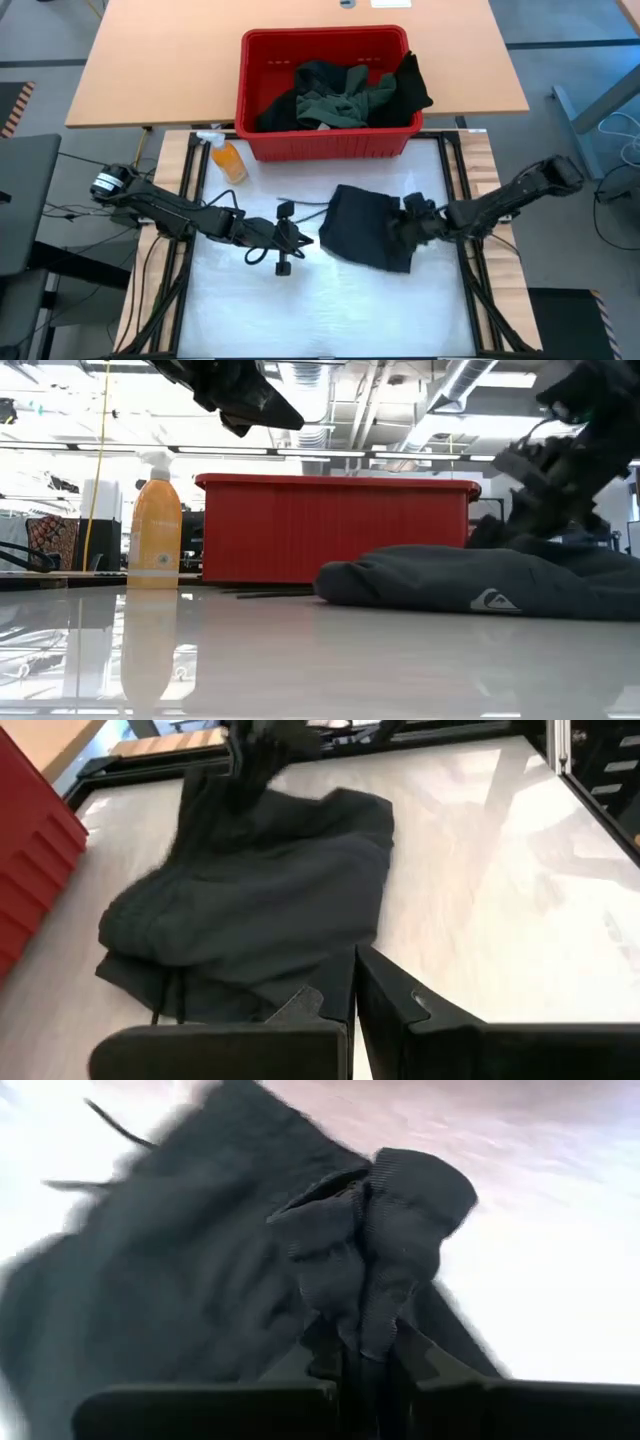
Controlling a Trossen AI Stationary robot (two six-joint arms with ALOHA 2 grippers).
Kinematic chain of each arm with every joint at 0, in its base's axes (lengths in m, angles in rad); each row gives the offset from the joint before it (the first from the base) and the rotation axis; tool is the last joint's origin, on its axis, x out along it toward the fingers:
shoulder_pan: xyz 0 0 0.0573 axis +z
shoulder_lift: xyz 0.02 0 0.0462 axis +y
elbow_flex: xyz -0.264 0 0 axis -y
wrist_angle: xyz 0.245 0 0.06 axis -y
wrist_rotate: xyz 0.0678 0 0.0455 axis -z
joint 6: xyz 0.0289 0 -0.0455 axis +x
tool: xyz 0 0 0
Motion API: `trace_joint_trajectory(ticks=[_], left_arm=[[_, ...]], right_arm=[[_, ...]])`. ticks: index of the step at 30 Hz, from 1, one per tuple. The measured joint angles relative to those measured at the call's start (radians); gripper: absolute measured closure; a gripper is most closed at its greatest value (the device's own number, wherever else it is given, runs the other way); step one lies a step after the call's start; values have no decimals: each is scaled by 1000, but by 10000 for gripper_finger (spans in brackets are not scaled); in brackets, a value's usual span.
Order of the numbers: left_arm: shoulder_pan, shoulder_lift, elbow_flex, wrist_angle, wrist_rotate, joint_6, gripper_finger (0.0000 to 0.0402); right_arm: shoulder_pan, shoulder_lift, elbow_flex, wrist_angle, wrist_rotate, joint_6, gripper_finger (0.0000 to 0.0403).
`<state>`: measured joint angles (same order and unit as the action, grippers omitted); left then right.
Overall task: Fold laundry
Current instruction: Fold the black shorts
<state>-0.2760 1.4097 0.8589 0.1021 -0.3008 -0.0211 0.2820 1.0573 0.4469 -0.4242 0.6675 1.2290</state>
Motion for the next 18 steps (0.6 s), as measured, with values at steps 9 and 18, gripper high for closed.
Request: trace_joint_trajectory(ticks=[9,18], left_arm=[[0,0,0,-18,2,-26,401],[5,126,-10,138,27,-18,401]], right_arm=[[-116,-22,47,-94,-217,-164,204],[-169,-36,295,-611,-243,-199,168]])
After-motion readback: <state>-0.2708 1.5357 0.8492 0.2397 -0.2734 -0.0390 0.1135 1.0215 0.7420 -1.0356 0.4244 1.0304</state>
